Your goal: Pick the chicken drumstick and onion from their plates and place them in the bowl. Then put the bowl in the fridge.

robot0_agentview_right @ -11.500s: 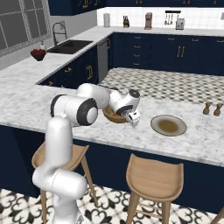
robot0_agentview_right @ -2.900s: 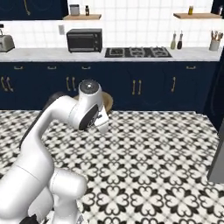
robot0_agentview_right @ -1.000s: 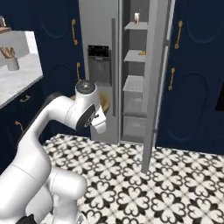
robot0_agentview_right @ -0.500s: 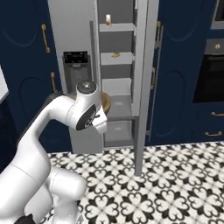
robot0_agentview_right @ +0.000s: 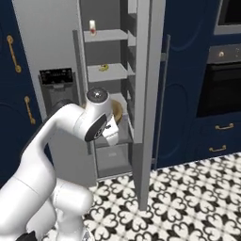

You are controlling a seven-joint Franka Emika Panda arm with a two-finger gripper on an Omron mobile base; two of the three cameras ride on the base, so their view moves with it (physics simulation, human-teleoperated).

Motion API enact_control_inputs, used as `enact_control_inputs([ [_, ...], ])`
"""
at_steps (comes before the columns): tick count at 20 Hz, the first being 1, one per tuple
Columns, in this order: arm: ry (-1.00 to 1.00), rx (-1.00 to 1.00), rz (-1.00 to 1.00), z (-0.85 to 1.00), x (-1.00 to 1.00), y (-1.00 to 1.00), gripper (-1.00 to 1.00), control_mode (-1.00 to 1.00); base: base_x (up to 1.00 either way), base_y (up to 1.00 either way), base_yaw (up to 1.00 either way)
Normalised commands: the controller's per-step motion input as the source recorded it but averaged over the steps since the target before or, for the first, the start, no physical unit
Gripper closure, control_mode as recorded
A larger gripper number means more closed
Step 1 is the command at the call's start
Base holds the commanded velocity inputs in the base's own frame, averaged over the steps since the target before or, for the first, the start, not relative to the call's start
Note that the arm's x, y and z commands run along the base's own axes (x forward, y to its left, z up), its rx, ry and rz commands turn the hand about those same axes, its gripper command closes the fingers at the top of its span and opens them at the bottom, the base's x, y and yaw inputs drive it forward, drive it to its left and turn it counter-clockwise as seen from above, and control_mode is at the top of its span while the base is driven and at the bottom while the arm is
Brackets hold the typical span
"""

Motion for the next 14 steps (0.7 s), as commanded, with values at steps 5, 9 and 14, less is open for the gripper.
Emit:
enact_control_inputs([
  [5,0.00,0.00,0.00,0.00,0.00,0.00,1.00,1.00,0.57,0.25,0.00],
  [9,0.00,0.00,0.00,0.00,0.00,0.00,1.00,1.00,0.82,0.42,0.02],
  [14,0.00,0.00,0.00,0.00,0.00,0.00,1.00,1.00,0.88,0.02,0.01],
])
